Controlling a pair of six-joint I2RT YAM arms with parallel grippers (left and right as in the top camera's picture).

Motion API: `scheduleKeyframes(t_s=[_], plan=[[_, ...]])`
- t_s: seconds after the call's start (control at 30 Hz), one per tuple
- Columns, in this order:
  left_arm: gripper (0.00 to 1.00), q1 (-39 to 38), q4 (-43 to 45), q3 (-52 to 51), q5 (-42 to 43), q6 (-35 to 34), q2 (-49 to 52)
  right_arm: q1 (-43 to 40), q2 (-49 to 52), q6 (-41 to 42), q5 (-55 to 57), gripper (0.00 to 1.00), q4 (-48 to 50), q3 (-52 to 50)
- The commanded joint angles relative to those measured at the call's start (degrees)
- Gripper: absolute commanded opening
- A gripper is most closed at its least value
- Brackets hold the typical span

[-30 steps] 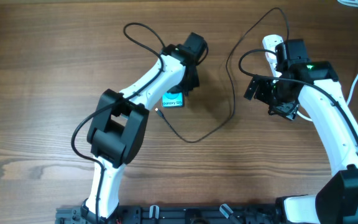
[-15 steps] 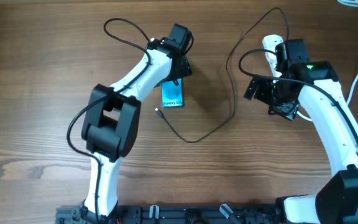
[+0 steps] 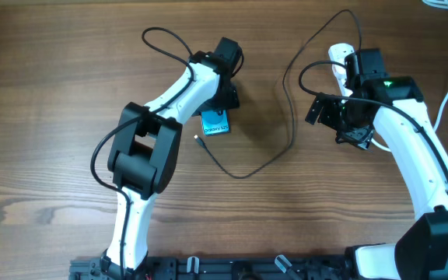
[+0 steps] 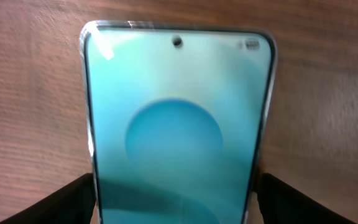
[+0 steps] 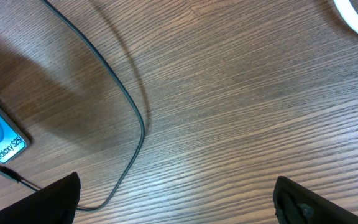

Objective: Plug charger to phone and switch on socket

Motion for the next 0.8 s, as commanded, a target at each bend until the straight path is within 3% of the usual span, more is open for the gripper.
scheduleKeyframes(t_s=[0.0, 0.17, 0.33, 0.4, 0.47, 0.6, 0.77], plan=[[0.81, -2.38, -1.31, -0.63, 1.42, 4.52, 1.79, 0.28, -0.17, 0.26, -0.28, 1.0, 0.13, 0.04], [0.82, -3.89, -1.27, -0.63, -0.55, 4.33, 1.79, 0.28, -0.17, 0.24, -0.26, 1.0, 0.09, 0.04], [0.88, -2.36, -0.61, -0.63, -1.22, -0.76, 1.79, 0.28, -0.17, 0.24, -0.26, 1.0, 0.11, 0.04], [0.85, -1.27, -0.44, -0.63, -1.14, -5.18, 1.79, 0.28, -0.17, 0.26, -0.26, 1.0, 0.09, 0.04], [0.75, -0.66, -0.44, -0.63, 0.26, -6.6, 1.79, 0.28, -0.17, 0.22, -0.26, 1.0, 0.07, 0.04], [0.64, -0.57, -2.1, -0.63, 3.17, -4.46, 1.79, 0.28, -0.17, 0.11, -0.26, 1.0, 0.07, 0.04], [0.64, -1.03, -6.99, -0.63, 2.86, 4.13, 1.79, 0.28, -0.17, 0.11, -0.26, 1.0, 0.11, 0.04]])
